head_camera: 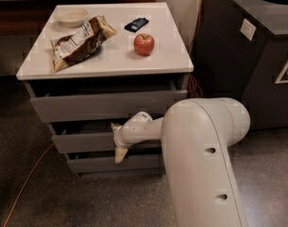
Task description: Open middle drawer
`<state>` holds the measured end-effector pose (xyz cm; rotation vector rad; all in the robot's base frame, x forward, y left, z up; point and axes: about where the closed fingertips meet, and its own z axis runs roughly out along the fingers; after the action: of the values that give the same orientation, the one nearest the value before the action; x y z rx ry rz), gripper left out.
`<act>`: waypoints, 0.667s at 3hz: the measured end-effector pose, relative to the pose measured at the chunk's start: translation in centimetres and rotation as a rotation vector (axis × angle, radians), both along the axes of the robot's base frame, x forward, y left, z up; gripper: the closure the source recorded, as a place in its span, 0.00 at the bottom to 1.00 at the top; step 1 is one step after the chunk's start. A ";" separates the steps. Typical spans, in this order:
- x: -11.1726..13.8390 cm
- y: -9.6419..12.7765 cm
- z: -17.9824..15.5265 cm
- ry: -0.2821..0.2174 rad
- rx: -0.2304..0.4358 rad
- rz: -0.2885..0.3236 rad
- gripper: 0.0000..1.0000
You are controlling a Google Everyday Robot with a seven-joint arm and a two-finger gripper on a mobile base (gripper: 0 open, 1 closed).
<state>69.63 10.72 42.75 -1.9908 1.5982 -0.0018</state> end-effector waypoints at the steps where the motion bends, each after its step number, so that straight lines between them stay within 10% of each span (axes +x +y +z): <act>1: 0.9 0.1 -0.5 0.006 0.020 -0.016 0.23; 2: 1.5 -0.3 -0.7 0.023 0.035 -0.031 0.47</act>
Offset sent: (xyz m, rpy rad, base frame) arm 0.0284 -0.0138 -0.0060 0.0542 0.0468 -0.0510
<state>71.10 10.43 42.01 -1.9466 1.6323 0.0374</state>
